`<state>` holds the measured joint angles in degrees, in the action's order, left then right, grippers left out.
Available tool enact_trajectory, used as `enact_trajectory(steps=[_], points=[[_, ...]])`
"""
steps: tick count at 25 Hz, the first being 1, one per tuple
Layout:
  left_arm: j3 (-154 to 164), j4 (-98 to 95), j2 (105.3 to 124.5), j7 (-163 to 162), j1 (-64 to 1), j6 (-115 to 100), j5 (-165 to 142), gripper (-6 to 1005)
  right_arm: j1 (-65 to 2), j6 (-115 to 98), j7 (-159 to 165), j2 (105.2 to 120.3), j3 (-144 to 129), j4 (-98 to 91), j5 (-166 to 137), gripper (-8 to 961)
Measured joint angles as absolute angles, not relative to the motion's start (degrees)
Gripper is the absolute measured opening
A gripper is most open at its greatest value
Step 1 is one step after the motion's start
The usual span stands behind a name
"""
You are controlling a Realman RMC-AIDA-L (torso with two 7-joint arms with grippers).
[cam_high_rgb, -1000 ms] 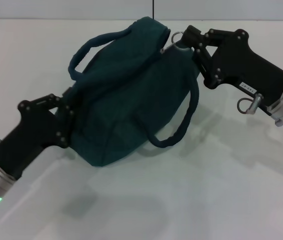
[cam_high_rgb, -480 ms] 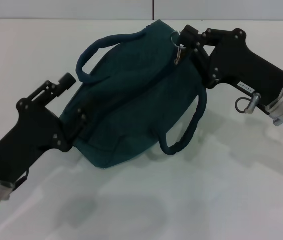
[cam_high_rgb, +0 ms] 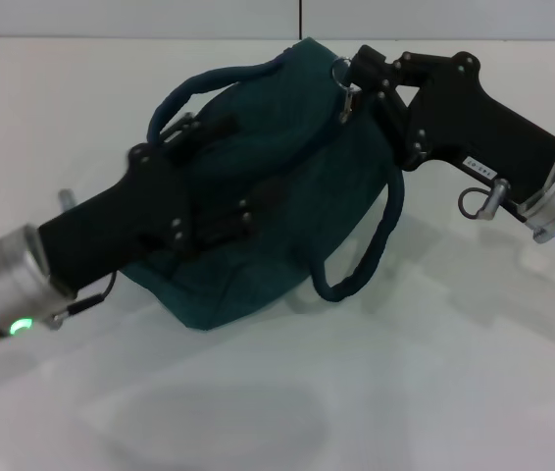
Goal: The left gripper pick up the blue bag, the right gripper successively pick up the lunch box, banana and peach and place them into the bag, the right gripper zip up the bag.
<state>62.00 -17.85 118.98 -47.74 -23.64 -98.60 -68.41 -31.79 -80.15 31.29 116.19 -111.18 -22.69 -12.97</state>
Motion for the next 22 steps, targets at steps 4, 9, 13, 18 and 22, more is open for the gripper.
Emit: enact_trajectory(steps=[4, 9, 13, 18, 22], points=[[61.9, -24.9, 118.8, -54.8, -24.7, -94.2, -72.9, 830, -31.8, -80.1, 31.3, 116.19, -111.2, -22.6, -13.0, 16], [62.1, -31.1, 119.37, -57.7, -23.8, -89.7, -75.4, 895, -31.5, -80.1, 31.3, 116.19, -111.0, -22.5, -13.0, 16], [62.1, -32.3, 119.5, -57.5, -24.0, -87.6, -76.9, 891, -31.3, -80.1, 31.3, 116.19, -110.7, -22.3, -13.0, 16], [62.2, -33.0, 119.52, -55.4, -24.4, -86.8, -79.5, 854, -31.3, -80.0, 31.3, 116.19, -110.7, -22.3, -13.0, 16], [62.2, -32.8, 119.63, -52.2, -24.3, -86.7, -80.4, 721, -31.3, -79.8, 31.3, 116.19, -110.7, -22.3, -12.9, 16]])
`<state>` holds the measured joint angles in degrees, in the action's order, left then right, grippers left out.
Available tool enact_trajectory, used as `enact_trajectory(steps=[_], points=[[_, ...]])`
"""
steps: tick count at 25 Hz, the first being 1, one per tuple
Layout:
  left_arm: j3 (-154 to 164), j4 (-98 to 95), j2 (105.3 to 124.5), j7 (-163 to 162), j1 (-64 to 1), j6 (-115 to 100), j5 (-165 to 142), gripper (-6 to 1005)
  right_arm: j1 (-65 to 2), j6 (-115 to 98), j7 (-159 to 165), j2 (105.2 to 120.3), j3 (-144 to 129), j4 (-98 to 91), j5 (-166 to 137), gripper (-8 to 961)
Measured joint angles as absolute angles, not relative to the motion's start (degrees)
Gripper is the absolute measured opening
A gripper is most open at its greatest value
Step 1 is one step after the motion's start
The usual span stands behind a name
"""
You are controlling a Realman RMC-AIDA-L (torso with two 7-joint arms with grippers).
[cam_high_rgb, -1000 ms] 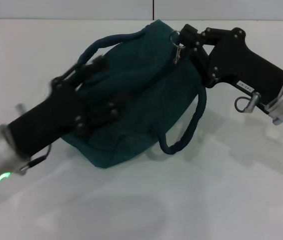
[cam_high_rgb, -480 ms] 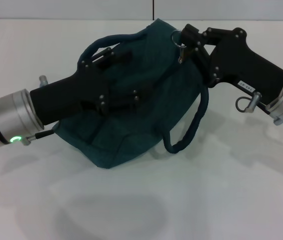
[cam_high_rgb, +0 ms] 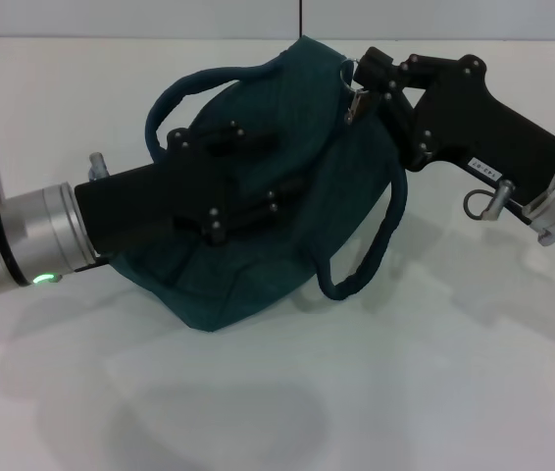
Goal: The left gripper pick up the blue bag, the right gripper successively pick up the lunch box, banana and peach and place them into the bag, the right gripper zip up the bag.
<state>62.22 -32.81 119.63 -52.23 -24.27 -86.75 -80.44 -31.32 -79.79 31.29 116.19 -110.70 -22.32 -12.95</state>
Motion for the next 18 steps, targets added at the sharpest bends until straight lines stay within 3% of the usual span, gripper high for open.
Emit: enact_trajectory(steps=[6, 18], points=[[62.2, -32.0, 120.03, -46.8, -23.7, -86.8, -79.9, 605, -31.6, -79.5, 31.3, 116.19, -110.7, -22.3, -12.8, 16], [62.1, -25.1, 119.97, -33.0, -24.2, -88.0, -75.0, 276, -31.9, -78.4, 32.5, 116.19, -111.4, -22.4, -12.7, 16]])
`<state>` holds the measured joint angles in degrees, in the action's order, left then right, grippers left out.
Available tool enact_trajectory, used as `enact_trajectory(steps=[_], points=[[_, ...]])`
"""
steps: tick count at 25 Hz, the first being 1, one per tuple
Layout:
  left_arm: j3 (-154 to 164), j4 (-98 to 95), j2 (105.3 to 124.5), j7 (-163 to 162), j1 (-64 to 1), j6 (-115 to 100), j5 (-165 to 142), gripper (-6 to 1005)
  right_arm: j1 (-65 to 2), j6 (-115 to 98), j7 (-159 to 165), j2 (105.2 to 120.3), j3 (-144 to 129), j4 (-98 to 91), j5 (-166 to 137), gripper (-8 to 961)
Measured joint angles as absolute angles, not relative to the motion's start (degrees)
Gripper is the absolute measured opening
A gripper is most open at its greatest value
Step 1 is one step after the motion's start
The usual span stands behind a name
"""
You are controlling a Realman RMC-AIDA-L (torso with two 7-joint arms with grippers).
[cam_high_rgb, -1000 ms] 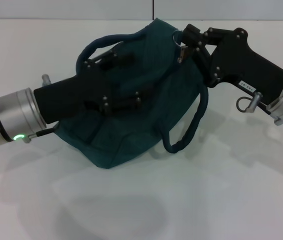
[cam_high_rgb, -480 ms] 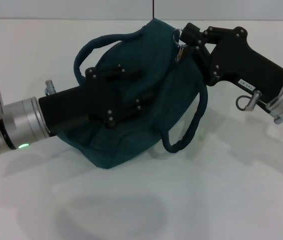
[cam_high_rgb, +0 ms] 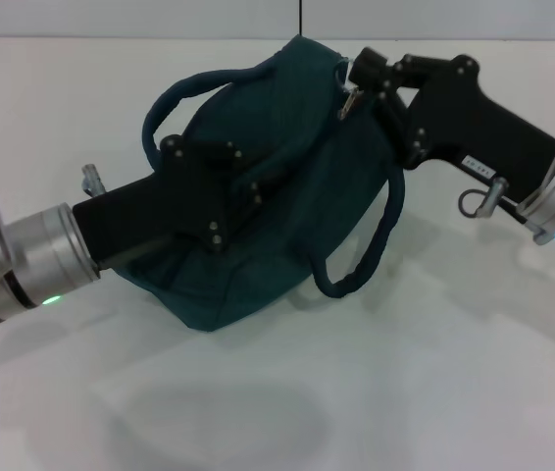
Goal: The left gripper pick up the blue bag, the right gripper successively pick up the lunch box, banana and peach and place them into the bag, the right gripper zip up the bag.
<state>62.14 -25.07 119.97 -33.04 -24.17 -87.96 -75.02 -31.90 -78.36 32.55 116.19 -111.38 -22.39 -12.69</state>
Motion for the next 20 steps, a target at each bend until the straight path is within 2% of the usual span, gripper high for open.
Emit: enact_trajectory(steps=[7, 12, 20], points=[[61.5, -25.4, 119.53, -30.1, -22.6, -90.1, -73.9, 93, -33.4, -78.6, 36.3, 116.19, -114.9, -23.0, -12.7, 17], [59.4, -25.7, 119.3, -29.5, -21.8, -90.3, -73.4, 48, -33.9, -78.8, 37.9, 116.19, -115.4, -23.5, -12.7, 17], [55.7, -25.7, 118.77, -29.1, -20.2, -90.9, -74.1, 43, -33.2, -78.8, 37.3, 116.2, -114.6, -20.7, -5.3, 17]])
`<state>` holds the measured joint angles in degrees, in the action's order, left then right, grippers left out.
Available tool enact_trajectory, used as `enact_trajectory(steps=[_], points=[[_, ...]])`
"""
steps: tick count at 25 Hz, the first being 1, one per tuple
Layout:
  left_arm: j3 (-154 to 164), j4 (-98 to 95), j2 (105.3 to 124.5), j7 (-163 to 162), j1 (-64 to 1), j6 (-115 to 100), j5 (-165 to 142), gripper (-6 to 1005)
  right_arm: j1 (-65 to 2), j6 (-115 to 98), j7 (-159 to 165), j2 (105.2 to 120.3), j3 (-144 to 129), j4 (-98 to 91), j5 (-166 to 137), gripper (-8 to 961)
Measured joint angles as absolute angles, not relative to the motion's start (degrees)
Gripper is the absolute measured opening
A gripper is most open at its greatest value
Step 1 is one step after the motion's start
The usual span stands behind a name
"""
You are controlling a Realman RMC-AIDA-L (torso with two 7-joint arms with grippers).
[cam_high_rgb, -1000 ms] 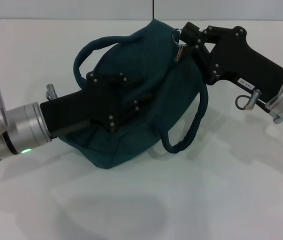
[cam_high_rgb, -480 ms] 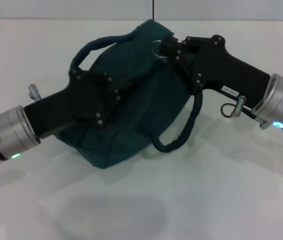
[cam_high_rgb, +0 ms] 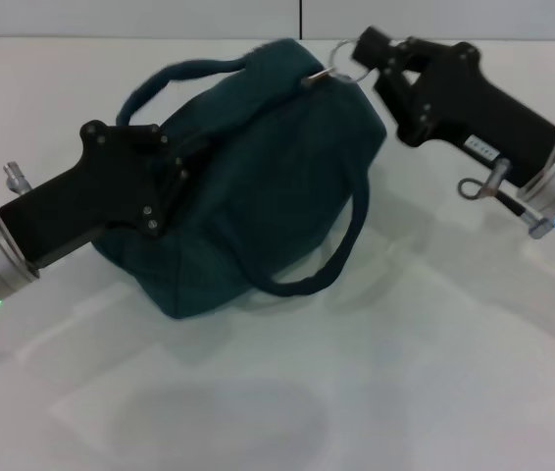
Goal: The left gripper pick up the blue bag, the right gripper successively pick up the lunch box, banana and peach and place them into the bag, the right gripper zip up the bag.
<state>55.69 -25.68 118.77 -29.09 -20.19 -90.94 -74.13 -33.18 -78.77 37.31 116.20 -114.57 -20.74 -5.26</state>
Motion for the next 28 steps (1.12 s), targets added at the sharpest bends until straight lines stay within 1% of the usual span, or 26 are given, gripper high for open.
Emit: enact_trajectory(steps=[8, 28], points=[[55.8, -25.7, 117.71, -29.5, -20.5, -90.9, -75.5, 42, -32.3, -79.3, 37.3, 115.94, -113.2, -17.3, -2.0, 17], [49.8, -25.7, 117.16, -35.0, -21.2, -88.8, -74.7, 43, -29.4, -76.2, 38.0, 116.06, -112.3, -14.8, -1.8, 17]])
